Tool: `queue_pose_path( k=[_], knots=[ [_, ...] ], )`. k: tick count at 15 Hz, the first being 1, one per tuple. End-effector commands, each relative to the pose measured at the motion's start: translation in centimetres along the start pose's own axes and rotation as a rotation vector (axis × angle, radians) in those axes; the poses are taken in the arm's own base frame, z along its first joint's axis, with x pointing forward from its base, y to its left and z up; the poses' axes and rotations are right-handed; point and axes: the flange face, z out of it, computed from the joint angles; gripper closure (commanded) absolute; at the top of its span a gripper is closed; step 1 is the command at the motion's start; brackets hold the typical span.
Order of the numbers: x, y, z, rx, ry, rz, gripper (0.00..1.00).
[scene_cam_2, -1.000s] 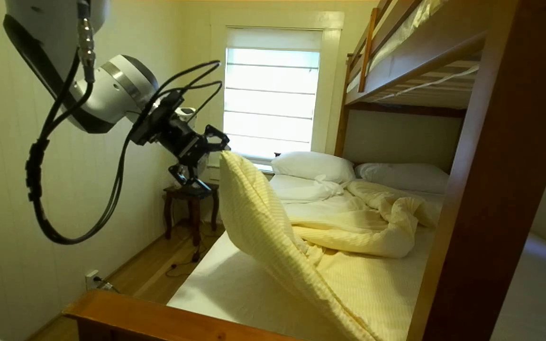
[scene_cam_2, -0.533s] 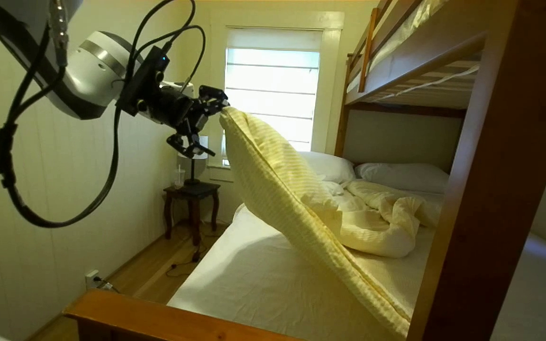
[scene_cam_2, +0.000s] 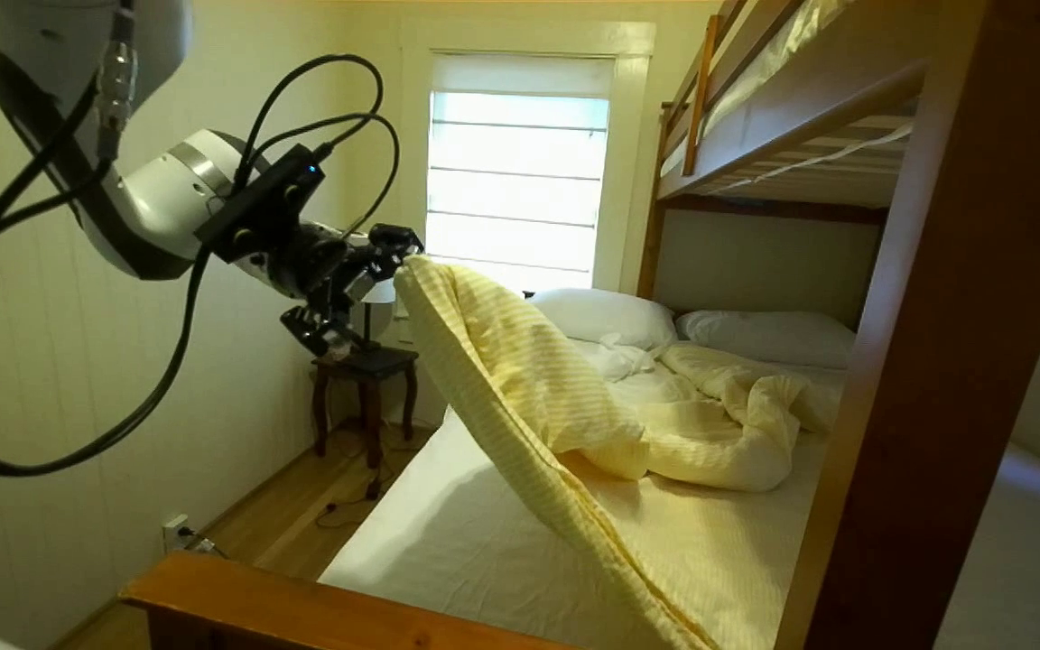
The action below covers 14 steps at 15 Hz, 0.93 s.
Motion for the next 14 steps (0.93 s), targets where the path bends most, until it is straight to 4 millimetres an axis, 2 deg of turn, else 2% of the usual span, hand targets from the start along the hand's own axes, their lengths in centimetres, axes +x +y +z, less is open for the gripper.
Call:
queue_pose_path(
  k=[1, 4, 5, 6, 10, 14],
  knots=[
    [0.4, 1.2, 3.2, -0.143, -0.101, -0.014, 0.00],
    [0.7, 2.2, 3.2, -0.252, -0.105, 0.013, 0.00],
    [0.5, 1.7, 1.6, -0.064, -0.035, 0.069, 0.00],
    [1.3, 0.7, 1.4, -0.024, -0.038, 0.027, 0.00],
    [3.0, -3.6, -4.3, 0.177, 0.084, -0.087, 0.00],
    [4.6, -6.4, -9.0, 0.352, 0.230, -0.164, 0.00]
  ],
)
